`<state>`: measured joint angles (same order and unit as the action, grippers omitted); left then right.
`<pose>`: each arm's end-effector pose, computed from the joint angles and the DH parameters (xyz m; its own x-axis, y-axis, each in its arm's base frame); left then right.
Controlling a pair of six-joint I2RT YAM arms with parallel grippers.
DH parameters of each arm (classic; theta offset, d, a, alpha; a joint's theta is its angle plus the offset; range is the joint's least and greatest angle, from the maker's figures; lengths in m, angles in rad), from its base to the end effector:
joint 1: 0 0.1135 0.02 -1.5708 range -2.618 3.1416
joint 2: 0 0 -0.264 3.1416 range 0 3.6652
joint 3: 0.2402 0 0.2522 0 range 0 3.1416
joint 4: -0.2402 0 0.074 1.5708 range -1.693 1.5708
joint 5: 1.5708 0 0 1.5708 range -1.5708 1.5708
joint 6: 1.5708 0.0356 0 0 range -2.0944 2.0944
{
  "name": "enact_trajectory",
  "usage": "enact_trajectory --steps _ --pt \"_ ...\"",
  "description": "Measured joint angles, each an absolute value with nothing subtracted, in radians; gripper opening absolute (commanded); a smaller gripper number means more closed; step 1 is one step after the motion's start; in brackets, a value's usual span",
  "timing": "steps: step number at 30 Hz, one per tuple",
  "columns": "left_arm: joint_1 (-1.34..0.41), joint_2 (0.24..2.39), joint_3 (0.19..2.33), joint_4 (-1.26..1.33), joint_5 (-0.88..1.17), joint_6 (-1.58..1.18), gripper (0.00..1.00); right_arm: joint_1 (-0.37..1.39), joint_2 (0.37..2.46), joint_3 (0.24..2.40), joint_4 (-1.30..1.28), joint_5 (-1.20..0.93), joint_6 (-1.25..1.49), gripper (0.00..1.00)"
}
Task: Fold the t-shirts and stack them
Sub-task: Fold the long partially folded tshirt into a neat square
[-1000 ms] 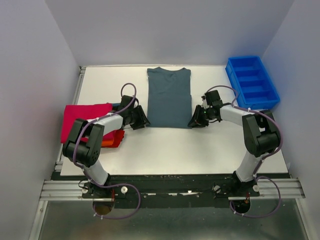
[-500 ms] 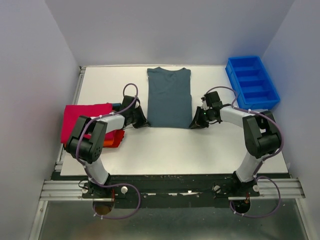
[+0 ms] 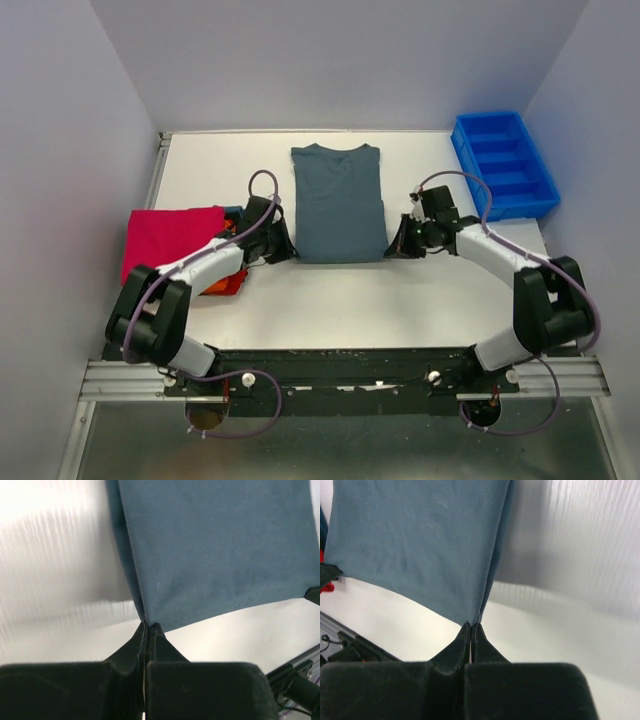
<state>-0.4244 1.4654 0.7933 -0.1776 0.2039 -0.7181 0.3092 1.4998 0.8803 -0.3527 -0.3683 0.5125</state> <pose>0.2642 -0.1273 0.1887 -0.8609 -0.3180 -0.3971 -0.0549 0.8341 -0.5489 0.2780 0.1023 0.1949 -0.9198 0.1864 -0.3452 -0.0299 0.8440 0.5355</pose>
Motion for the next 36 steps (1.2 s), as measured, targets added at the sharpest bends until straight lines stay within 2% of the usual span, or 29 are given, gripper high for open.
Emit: enact_trajectory --steps 7,12,16,24,35,36 --pt "-0.489 1.186 0.71 -0.306 0.18 -0.736 0.0 0.317 1.201 0.777 -0.484 -0.374 0.511 0.01" --pt "-0.491 1.113 0.77 -0.397 0.176 -0.749 0.0 0.322 1.139 0.886 -0.588 -0.33 0.501 0.01" --pt "-0.475 1.176 0.884 -0.414 0.158 -0.74 0.0 0.317 1.237 1.041 -0.624 -0.273 0.48 0.01" --pt "-0.377 1.498 1.149 -0.372 0.103 -0.722 0.0 0.282 1.607 1.339 -0.635 -0.203 0.466 0.01" --pt "-0.303 1.901 1.569 -0.375 0.084 -0.707 0.0 0.213 1.998 1.773 -0.669 -0.212 0.452 0.01" --pt "-0.3 1.934 1.604 -0.379 0.085 -0.707 0.15 0.207 2.034 1.808 -0.672 -0.218 0.451 0.09"
